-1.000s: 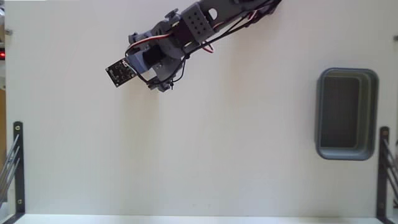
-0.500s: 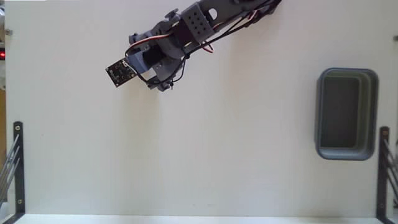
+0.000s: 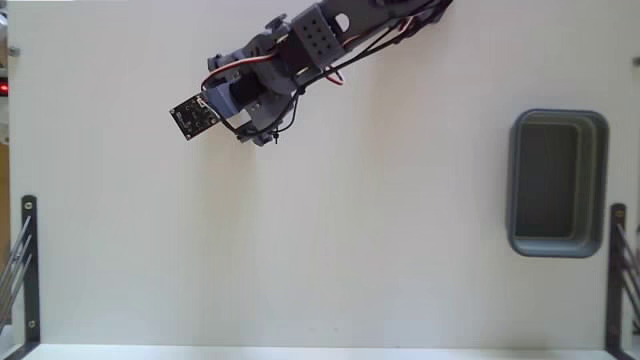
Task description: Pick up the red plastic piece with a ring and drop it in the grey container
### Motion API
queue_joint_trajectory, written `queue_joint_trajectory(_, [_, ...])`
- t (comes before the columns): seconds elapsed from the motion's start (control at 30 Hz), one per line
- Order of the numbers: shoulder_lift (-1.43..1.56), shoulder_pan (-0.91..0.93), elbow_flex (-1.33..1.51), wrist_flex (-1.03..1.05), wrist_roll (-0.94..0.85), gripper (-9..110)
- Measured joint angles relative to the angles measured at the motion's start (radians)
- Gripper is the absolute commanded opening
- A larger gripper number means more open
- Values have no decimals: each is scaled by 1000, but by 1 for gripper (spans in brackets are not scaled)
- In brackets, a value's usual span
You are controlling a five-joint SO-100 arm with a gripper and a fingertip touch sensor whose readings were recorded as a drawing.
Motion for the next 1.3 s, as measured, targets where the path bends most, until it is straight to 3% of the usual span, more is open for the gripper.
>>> queue_joint_trajectory(1.3, [0, 0, 0, 0, 0, 70])
